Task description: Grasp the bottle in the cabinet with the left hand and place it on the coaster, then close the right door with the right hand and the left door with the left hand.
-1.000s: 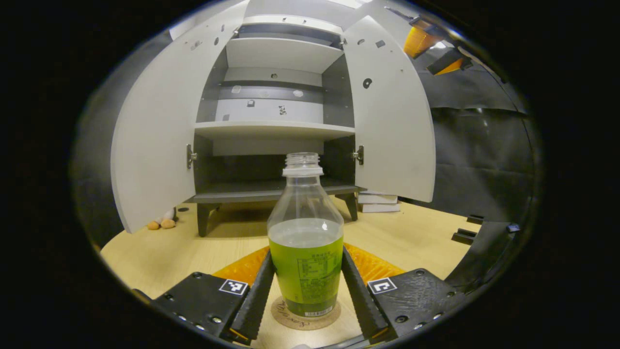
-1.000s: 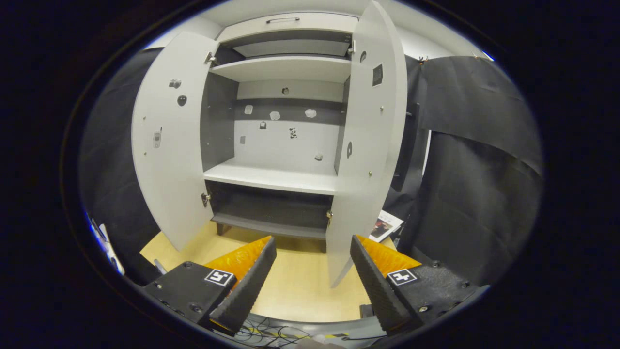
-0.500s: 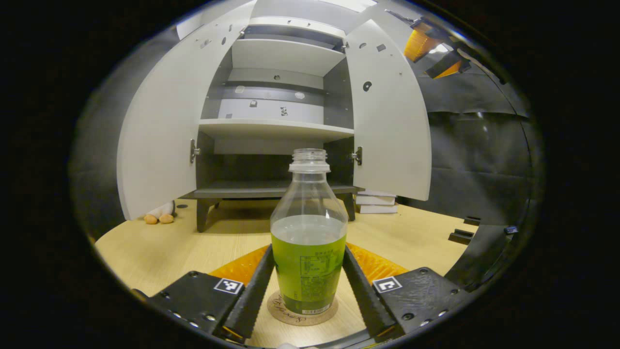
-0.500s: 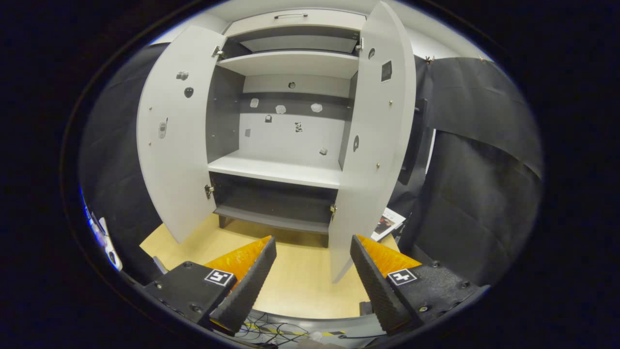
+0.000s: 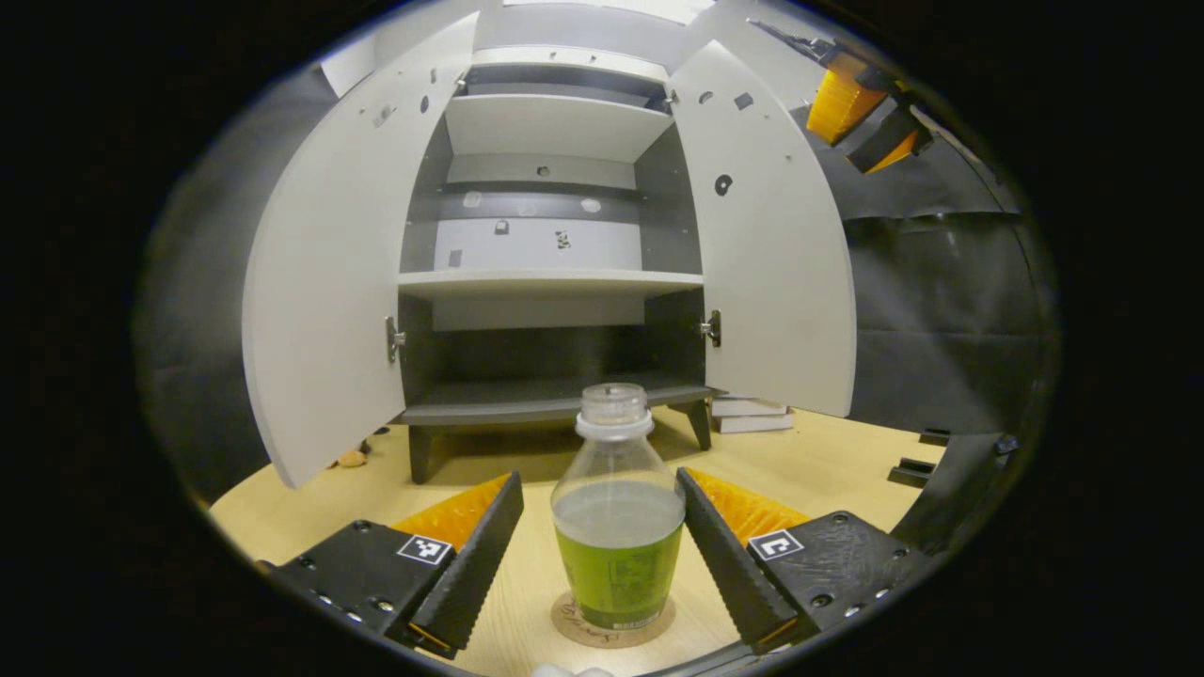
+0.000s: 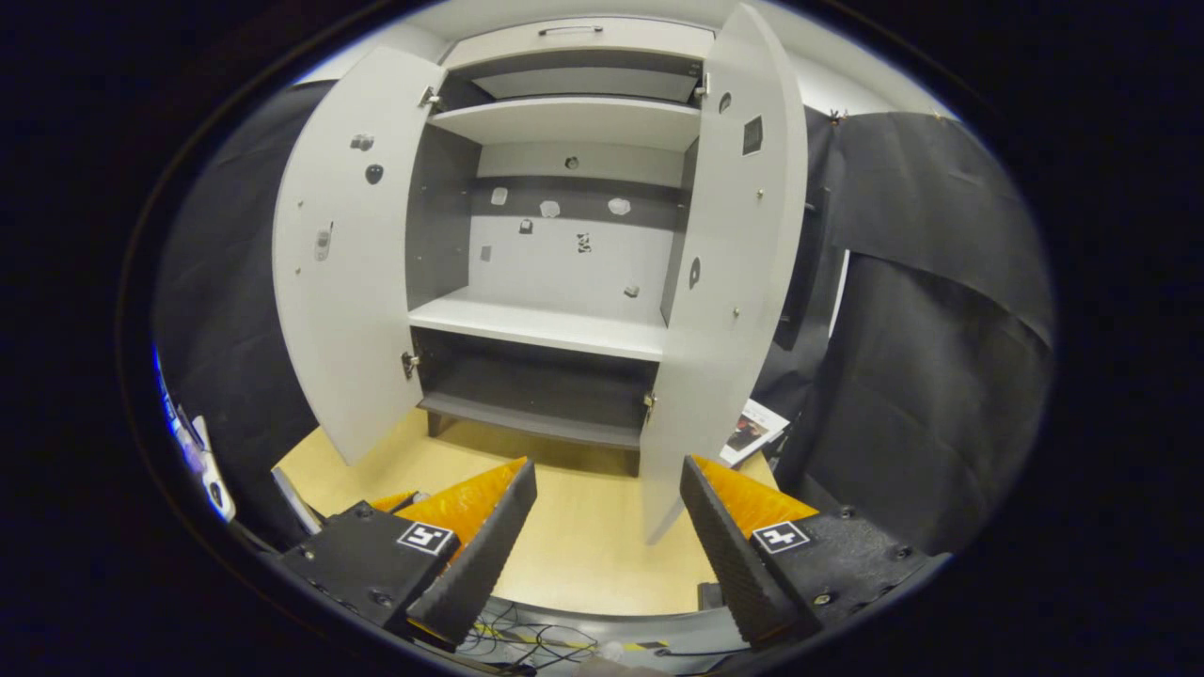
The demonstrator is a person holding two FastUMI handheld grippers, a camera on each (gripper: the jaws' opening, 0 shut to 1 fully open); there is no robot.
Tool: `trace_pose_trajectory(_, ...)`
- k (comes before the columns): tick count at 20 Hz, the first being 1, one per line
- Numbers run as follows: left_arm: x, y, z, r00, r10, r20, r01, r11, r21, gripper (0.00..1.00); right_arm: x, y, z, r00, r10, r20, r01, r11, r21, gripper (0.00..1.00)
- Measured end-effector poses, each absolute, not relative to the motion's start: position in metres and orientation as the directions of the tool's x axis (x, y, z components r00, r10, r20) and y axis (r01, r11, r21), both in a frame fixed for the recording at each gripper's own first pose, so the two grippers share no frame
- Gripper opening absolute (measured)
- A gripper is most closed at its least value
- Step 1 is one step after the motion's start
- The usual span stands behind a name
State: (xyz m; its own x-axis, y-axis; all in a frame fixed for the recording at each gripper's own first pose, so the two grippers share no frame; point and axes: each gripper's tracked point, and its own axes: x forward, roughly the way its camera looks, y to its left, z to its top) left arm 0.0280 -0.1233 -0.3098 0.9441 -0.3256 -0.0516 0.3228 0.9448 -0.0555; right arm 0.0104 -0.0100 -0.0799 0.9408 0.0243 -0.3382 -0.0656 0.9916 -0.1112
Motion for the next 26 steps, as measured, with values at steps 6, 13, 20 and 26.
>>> trace_pose_trajectory(6,0.026,-0.129,-0.236,0.933,-0.359,0.015,0.359,0.932,-0.049,0.98,0.01,-0.018,-0.074,0.949,0.012,-0.315,-0.037,0.997,-0.073,1.0)
trace_pose_trajectory(13,0.03,-0.113,-0.128,0.933,-0.355,0.057,0.359,0.927,-0.105,0.98,0.009,-0.029,-0.06,0.969,-0.003,-0.246,-0.004,1.0,-0.03,1.0)
trace_pose_trajectory(20,0.034,-0.042,-0.05,0.977,-0.209,0.029,0.211,0.975,-0.069,1.0,0.002,-0.044,-0.039,0.987,-0.024,-0.159,0.027,1.0,0.014,1.0)
trace_pose_trajectory(26,0.014,0.015,-0.041,0.997,-0.074,-0.029,0.073,0.997,-0.039,0.98,0.002,-0.069,-0.024,0.993,-0.071,-0.097,0.075,0.996,0.04,1.0)
